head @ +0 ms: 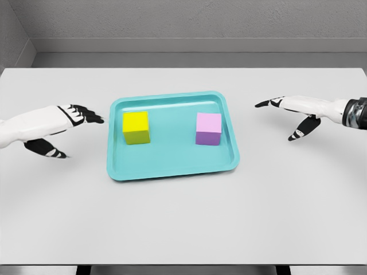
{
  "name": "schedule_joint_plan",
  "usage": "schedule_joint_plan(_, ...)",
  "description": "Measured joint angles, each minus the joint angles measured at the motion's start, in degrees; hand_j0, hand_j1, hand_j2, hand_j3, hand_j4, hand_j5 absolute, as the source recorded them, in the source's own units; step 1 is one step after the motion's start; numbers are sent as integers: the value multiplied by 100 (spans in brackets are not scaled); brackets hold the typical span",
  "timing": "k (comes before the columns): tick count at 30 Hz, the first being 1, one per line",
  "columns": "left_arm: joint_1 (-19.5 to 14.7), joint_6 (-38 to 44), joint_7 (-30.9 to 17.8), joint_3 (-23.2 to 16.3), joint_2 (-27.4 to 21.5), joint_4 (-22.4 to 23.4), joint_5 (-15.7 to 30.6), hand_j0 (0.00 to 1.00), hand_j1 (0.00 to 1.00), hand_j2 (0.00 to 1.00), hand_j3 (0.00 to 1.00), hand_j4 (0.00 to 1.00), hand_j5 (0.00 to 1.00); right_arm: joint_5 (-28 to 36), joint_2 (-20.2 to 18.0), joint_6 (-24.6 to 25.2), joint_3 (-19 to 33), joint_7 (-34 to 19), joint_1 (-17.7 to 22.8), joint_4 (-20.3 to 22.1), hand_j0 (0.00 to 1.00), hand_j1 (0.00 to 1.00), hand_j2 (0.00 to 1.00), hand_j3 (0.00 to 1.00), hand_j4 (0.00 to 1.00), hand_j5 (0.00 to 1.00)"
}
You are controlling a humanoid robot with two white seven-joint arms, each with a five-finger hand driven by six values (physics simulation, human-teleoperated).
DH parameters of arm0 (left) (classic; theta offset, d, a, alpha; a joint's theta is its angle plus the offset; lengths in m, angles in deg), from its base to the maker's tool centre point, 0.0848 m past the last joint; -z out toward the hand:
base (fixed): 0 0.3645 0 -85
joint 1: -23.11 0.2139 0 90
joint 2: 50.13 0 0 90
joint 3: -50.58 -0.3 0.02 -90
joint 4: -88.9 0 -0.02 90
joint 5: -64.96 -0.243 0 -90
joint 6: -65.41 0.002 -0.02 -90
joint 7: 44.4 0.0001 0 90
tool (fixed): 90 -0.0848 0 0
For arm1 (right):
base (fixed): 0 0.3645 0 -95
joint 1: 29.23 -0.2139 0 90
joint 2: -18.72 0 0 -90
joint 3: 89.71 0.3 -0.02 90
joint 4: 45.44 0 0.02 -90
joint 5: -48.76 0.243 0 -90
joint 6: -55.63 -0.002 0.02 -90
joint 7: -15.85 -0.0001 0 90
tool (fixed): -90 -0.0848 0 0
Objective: Push two cubes
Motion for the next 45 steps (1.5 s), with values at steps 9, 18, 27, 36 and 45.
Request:
schedule_joint_plan(9,-272,2,-133,115,366,771,-178,100,100,100,100,100,100,-8,-52,-29,-40,0,-158,1,100,100,100,100,100,100)
schedule_joint_plan(18,-387,-2,-141,115,777,1064,-469,74,74,74,74,74,74,-488,-18,-94,-48,0,-343,78,15,15,15,15,15,15)
schedule_joint_plan(27,-466,0,-141,130,836,784,-500,74,74,74,74,74,74,-898,331,-211,-165,1,-554,166,10,10,10,10,10,10)
schedule_joint_plan(36,-642,0,-141,99,1175,1236,-606,74,74,74,74,74,74,-1308,688,-218,-679,1,-756,102,10,10,10,10,10,10)
schedule_joint_plan(45,-659,-2,-141,55,1351,1452,-640,74,74,74,74,74,74,-1484,878,-217,-999,1,-932,-75,10,10,10,10,10,10)
